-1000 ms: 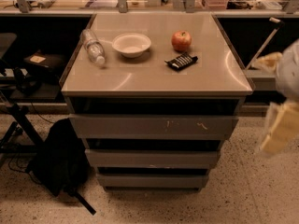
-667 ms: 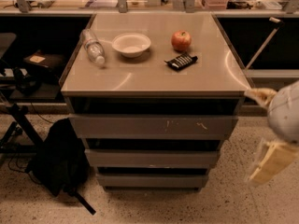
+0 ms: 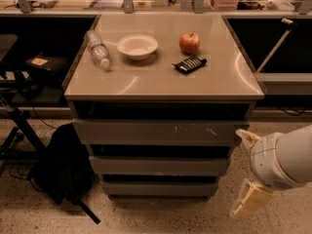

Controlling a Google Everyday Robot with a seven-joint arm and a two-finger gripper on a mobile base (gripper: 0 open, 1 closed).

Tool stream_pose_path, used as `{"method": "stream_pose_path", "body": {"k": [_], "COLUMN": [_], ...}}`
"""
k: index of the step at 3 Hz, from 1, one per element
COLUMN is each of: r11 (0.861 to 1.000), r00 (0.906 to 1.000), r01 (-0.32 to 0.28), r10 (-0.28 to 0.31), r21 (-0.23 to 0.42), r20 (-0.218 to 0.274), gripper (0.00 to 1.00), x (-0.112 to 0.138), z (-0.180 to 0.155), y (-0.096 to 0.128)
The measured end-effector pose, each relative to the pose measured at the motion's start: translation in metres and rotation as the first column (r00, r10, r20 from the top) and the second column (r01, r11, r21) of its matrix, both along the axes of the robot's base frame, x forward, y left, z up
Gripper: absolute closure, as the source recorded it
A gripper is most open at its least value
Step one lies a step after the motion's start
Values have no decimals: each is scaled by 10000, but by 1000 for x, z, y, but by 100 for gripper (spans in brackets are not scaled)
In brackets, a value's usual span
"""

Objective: Open top drawer

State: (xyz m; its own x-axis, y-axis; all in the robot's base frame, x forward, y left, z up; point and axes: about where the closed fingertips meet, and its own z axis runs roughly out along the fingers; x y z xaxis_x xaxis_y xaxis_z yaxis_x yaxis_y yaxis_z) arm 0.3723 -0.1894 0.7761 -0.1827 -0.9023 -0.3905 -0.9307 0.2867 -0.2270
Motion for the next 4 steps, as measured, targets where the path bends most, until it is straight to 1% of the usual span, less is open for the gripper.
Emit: {"method": "stream_pose_path", "body": {"k": [1,2,3,4], "r11": [10000,9959,9878,9891], "r00": [9979,9770,9318,9260], "r01": [68,-403,-1117,-998], "r10": [-68,222,661,523], "r21": [5,815,1087,1087], "r20": [638,2120,3569,3740], "gripper": [0,0,0,0], "x": [10,53,109,114], "z": [-6,-11,-5,-3], "y": [2,25,58,56]}}
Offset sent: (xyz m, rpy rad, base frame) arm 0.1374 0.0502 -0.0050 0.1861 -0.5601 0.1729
